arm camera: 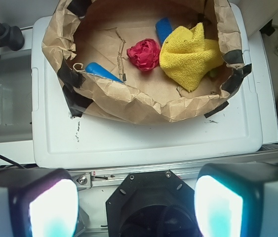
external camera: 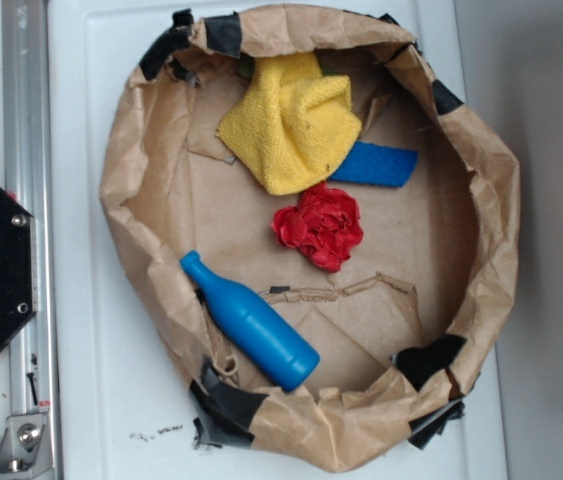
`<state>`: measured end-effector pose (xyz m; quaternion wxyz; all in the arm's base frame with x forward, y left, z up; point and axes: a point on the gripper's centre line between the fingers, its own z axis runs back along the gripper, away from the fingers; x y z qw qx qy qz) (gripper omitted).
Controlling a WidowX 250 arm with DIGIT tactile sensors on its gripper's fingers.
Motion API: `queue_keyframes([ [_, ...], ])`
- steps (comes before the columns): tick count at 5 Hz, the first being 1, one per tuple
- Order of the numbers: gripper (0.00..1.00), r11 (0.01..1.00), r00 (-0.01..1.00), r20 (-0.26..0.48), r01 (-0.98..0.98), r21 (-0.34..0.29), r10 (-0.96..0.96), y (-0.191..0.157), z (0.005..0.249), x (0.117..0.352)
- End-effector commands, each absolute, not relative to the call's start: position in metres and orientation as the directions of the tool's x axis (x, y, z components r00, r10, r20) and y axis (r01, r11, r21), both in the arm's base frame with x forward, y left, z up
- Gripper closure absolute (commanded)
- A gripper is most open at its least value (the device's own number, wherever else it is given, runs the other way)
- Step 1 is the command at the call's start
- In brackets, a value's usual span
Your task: Grab the blue bottle.
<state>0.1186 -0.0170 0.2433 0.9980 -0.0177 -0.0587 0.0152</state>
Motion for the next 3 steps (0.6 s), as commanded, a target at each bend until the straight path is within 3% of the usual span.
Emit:
queue_keyframes([
  [1,0.0,0.999,0.993,0.117,-0.028,-0.037,0.032,-0.017,0.243,0.119],
  [2,0.0,0.999,0.997,0.065,0.028,0.02,-0.029,0.023,0.201,0.169],
  [3,0.0,0.998,0.982,0.19,0.026,-0.061,-0.014,0.045,0.174,0.223],
])
